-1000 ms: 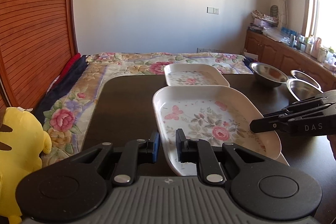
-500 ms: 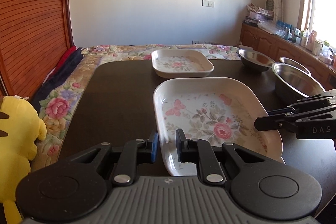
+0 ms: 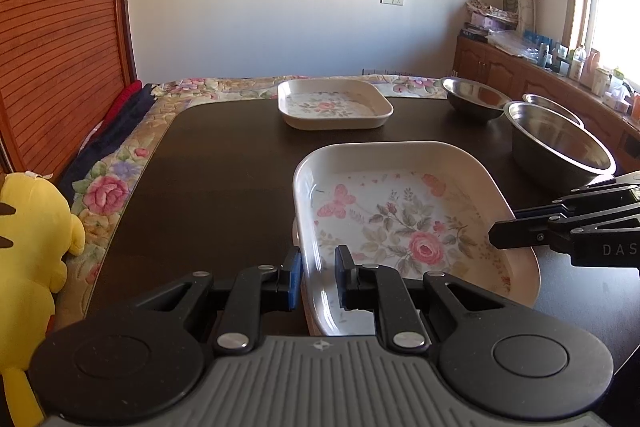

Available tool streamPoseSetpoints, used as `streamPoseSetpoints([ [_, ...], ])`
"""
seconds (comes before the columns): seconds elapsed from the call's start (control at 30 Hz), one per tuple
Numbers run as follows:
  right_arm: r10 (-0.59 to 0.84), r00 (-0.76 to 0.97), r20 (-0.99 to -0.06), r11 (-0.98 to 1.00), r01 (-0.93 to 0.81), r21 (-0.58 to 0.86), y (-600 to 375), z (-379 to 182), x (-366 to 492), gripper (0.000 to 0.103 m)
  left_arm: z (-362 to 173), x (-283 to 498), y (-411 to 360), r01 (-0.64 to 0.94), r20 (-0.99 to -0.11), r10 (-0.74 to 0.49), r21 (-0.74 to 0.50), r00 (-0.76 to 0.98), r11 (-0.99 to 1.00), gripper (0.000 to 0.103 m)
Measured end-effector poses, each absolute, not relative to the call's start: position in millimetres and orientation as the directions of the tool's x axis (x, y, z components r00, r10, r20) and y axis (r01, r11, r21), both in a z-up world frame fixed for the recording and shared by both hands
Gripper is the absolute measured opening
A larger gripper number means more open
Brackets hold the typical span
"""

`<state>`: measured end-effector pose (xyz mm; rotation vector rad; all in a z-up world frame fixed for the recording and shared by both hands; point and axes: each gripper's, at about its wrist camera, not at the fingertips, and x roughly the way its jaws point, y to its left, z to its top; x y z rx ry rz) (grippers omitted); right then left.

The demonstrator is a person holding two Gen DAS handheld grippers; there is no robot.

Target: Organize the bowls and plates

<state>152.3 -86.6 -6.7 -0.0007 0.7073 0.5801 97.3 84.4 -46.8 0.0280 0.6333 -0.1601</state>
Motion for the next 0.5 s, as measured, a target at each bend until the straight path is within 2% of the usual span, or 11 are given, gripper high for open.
streamPoseSetpoints([
  [0.5, 0.500, 0.624, -0.601, 0.843, -0.511, 0.170, -86, -11, 141, 0.015, -50, 96, 81, 0.149, -0.597, -0.114, 0.010, 0.794, 0.989, 0.018],
])
